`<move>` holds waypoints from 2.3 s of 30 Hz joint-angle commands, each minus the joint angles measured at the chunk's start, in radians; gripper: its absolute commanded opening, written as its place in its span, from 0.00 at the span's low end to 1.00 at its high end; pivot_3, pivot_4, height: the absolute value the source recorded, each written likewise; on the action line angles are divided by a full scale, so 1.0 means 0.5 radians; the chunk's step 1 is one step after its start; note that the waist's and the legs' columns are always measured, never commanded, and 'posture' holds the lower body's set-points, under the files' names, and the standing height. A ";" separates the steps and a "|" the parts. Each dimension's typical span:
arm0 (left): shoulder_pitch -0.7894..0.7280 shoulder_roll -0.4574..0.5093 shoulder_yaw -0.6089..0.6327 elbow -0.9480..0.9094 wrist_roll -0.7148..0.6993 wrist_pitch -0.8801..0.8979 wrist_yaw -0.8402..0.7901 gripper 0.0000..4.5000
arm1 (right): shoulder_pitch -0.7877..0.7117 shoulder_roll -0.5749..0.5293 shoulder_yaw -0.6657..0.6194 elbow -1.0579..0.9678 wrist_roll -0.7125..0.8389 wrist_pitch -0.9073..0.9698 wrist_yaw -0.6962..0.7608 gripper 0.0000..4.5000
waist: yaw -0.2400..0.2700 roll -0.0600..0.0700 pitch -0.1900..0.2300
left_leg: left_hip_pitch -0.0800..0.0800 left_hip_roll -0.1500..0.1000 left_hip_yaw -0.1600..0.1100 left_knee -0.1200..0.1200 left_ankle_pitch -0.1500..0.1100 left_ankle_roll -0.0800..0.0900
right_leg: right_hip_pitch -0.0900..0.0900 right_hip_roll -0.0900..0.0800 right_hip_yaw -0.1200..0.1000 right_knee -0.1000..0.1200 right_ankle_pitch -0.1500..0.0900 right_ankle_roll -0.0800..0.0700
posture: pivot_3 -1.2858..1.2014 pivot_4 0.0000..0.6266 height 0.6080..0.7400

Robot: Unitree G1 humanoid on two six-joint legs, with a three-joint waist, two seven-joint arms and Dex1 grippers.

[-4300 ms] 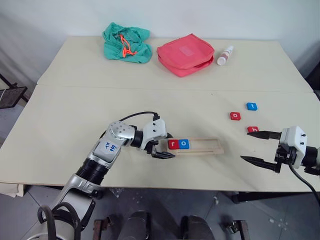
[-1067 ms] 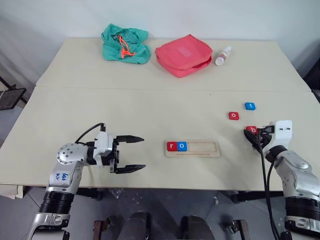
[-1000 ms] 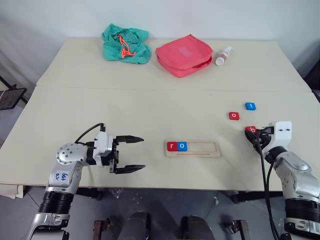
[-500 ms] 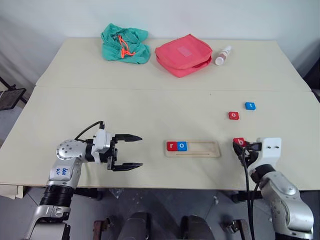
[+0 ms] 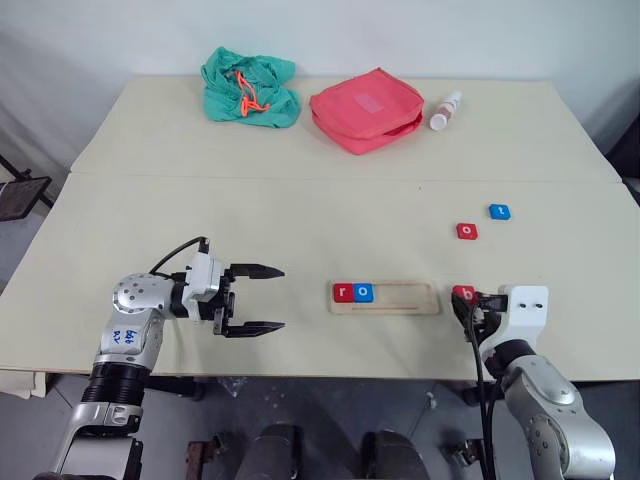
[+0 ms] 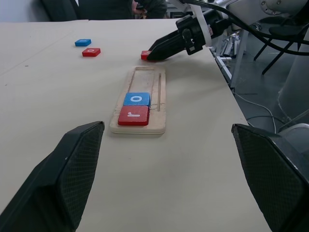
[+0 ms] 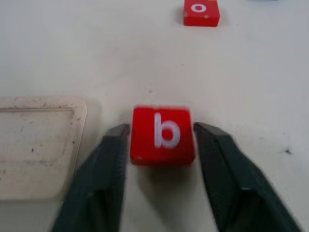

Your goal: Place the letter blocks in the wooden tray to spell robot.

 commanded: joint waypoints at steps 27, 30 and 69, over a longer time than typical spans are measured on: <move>0.139 0.026 0.052 -0.118 -0.031 -0.022 0.062 1.00 | -0.520 -1.279 0.155 0.903 -0.046 -0.551 1.691 1.00 | 0.004 -0.001 0.001 | -0.001 0.001 0.003 0.002 0.000 0.001 | 0.002 -0.001 -0.002 -0.004 0.000 0.000 | 0.52 0.24 1.00; 0.185 0.032 0.066 -0.172 -0.040 -0.006 0.089 1.00 | -0.665 -1.364 0.275 1.113 -0.132 -0.681 1.875 1.00 | 0.005 -0.002 0.001 | -0.001 0.001 0.003 0.002 0.000 0.001 | 0.003 -0.001 -0.003 -0.005 0.000 0.000 | 0.52 0.24 1.00; 0.168 0.010 0.057 -0.090 -0.001 -0.107 0.147 1.00 | -1.388 -1.387 0.681 0.889 -0.274 -0.193 2.305 0.33 | 0.003 0.002 0.003 | -0.003 0.002 -0.002 0.005 0.000 0.000 | 0.006 -0.001 -0.008 -0.008 0.000 0.000 | 0.52 0.24 1.00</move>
